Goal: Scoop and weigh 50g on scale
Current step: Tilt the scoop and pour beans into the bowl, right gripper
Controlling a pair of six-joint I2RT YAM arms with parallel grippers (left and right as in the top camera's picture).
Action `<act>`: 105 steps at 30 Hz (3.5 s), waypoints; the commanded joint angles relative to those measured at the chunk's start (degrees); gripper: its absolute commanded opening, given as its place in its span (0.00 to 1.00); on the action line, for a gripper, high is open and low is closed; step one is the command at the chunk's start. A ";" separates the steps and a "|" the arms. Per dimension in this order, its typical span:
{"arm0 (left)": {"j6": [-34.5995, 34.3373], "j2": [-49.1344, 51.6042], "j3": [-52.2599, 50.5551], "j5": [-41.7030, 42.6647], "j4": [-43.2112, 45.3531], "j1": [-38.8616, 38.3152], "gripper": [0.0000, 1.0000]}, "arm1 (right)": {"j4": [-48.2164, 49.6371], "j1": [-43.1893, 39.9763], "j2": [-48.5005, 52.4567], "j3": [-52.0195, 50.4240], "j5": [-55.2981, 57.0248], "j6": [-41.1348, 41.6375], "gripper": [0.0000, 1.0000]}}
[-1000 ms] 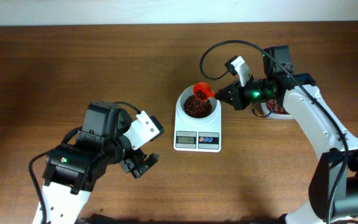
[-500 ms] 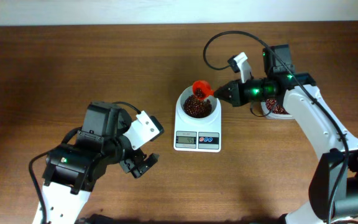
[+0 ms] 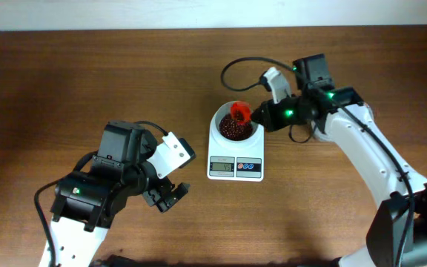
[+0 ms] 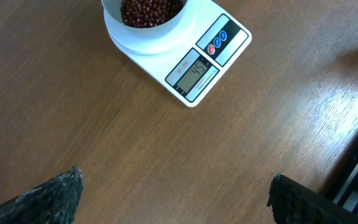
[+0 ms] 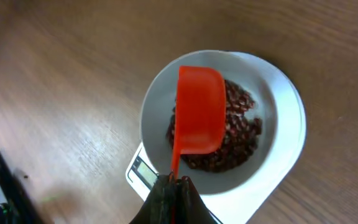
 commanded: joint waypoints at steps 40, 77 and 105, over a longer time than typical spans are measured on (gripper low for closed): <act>0.90 0.04 0.33 0.85 0.07 0.33 0.99 | -3.30 2.23 -6.49 2.71 0.66 -1.66 0.04; 0.90 0.04 0.33 0.87 0.09 0.33 0.99 | -3.61 2.14 -5.62 2.71 2.78 -5.60 0.04; 0.90 0.04 0.33 0.85 0.09 0.33 0.99 | -4.52 2.12 -5.07 2.71 2.14 -7.54 0.04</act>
